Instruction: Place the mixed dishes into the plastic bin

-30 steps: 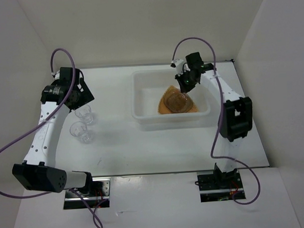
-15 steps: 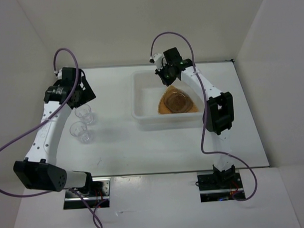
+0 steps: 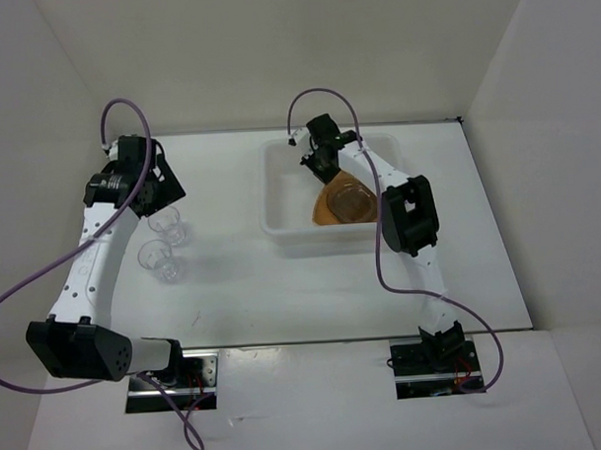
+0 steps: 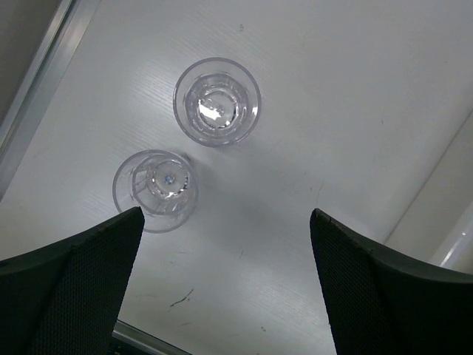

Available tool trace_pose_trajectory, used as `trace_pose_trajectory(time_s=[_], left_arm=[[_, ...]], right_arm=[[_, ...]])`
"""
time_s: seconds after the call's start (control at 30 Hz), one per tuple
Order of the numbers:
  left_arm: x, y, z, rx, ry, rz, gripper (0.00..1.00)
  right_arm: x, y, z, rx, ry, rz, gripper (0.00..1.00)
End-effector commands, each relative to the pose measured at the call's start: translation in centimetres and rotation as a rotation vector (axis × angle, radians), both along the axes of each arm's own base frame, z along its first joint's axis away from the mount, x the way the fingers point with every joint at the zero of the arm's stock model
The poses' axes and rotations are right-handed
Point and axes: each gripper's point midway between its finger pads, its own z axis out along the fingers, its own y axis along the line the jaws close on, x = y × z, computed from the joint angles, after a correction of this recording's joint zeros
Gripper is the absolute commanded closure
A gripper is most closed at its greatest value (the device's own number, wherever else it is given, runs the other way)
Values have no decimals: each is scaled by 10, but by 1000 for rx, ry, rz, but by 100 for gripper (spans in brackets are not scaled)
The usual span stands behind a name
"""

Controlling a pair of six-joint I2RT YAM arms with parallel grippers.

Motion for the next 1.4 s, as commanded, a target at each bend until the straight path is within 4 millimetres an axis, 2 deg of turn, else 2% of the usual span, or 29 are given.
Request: trace_pose_trajectory(time_s=[0.0,0.03,0.07,0.13,0.2,0.23,0.3,0.37,0.4,0.43,0.57,0.67,0.73,0.77,0.83,0.87,0.9,0.93,0.97,1.03,1.07,1.13,1.17,1.2,1.23,1.27,1.37], left_arm=[[-3,6,8,-5,-35,1,1],[-4,10,8,-11,-39,24,1],[-4,12,7,-18,-39,31,1],[-5,16,8,-18,-49,43,1],[-5,18,8,-26,-49,47,1],[-7,19,8,-38,-54,58,1],[-9,22,6,-38,-59,67,1],[-10,23,9,-45,-68,70,1],[-12,24,5,-53,-57,73,1],[-12,24,5,-53,-57,73,1],[-6,21,4,-62,-63,53,1],[-1,18,-8,-74,-30,34,1],[8,16,-15,-82,-19,14,1],[9,11,-27,-102,16,1,1],[14,15,-35,-116,40,-10,1],[17,12,-47,-146,75,-29,1],[19,17,-55,-168,92,-24,1],[22,18,-62,-180,108,-48,1],[24,14,-75,-221,145,-72,1],[38,17,-76,-228,122,-111,1],[44,14,-80,-244,124,-134,1],[54,14,-88,-247,143,-157,1],[59,15,-87,-246,141,-158,1],[64,13,-88,-257,136,-178,1],[67,11,-96,-266,149,-193,1],[70,10,-96,-273,148,-199,1],[82,10,-99,-279,138,-206,1]], right_arm=[[18,-5,26,-28,-85,-24,100],[17,-13,19,-36,-68,-34,100],[17,-18,30,-29,-83,-43,100],[11,-23,29,-41,-78,-49,100],[10,-31,46,-39,-115,-56,100],[4,-40,38,-57,-92,-55,100],[-1,-44,46,-65,-108,-52,100],[-8,-55,37,-90,-88,-55,100],[-9,-63,38,-94,-92,-59,100],[-9,-61,41,-80,-103,-54,100],[-2,-64,73,14,-156,-90,100],[4,-64,114,80,-227,-114,100],[5,-75,149,149,-277,-152,100],[6,-80,164,177,-300,-166,100],[-4,-96,190,239,-307,-185,100],[-10,-101,192,257,-288,-190,100],[-18,-106,193,269,-271,-189,100],[-29,-116,204,281,-281,-197,99],[-42,-117,188,269,-239,-189,95],[-56,-130,185,253,-245,-217,90],[-73,-142,178,237,-231,-242,78],[-82,-159,175,236,-243,-301,60],[-93,-173,168,232,-235,-344,39],[-97,-181,166,236,-238,-381,34],[-101,-186,163,260,-234,-428,34],[-106,-201,156,257,-239,-478,34],[-112,-221,136,265,-232,-589,34]])
